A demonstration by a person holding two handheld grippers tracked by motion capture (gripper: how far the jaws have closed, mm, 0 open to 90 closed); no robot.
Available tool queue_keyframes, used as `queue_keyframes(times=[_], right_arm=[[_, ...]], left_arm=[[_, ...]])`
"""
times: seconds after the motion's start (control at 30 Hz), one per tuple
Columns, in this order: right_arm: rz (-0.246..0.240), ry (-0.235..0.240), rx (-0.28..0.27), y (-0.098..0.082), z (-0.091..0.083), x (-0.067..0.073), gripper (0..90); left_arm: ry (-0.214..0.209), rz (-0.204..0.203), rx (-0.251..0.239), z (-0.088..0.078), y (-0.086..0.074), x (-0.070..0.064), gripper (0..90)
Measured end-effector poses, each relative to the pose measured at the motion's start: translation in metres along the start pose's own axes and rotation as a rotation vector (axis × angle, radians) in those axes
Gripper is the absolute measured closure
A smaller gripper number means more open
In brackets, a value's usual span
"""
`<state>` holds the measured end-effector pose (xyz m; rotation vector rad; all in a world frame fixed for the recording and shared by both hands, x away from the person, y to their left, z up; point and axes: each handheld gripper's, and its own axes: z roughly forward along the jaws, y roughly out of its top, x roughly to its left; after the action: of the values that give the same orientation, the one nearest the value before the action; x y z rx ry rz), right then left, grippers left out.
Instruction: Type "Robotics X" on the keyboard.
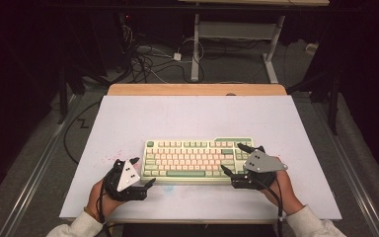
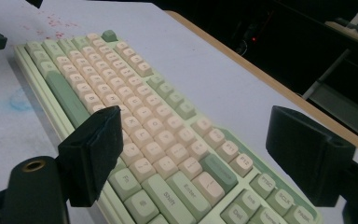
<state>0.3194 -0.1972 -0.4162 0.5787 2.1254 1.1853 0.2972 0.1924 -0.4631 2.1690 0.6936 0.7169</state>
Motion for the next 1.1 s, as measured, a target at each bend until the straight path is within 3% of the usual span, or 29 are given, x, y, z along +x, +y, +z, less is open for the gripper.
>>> queue_keyframes(times=[0.43, 0.57, 0.7, 0.8, 0.87, 1.1], right_arm=[[0.012, -0.053, -0.017, -0.018, -0.024, -0.008, 19.6], [0.006, -0.069, -0.011, -0.023, -0.03, -0.01, 19.4], [0.008, -0.076, -0.001, -0.028, -0.034, -0.01, 19.3], [0.019, -0.082, 0.004, -0.032, -0.039, -0.009, 19.4], [0.017, -0.078, 0.012, -0.035, -0.041, -0.008, 19.4], [0.005, -0.087, 0.032, -0.042, -0.048, -0.006, 19.2]], left_arm=[[0.006, -0.009, -0.007, -0.001, 0.001, 0.0, 16.4], [-0.025, -0.024, -0.035, -0.003, 0.001, 0.001, 16.3], [-0.013, -0.036, -0.047, -0.006, 0.004, 0.001, 19.1], [0.004, -0.038, -0.047, -0.008, 0.004, 0.003, 32.1], [-0.03, -0.02, -0.024, -0.008, 0.004, 0.006, 51.6], [-0.062, -0.038, 0.015, -0.008, 0.006, 0.007, 80.8]])
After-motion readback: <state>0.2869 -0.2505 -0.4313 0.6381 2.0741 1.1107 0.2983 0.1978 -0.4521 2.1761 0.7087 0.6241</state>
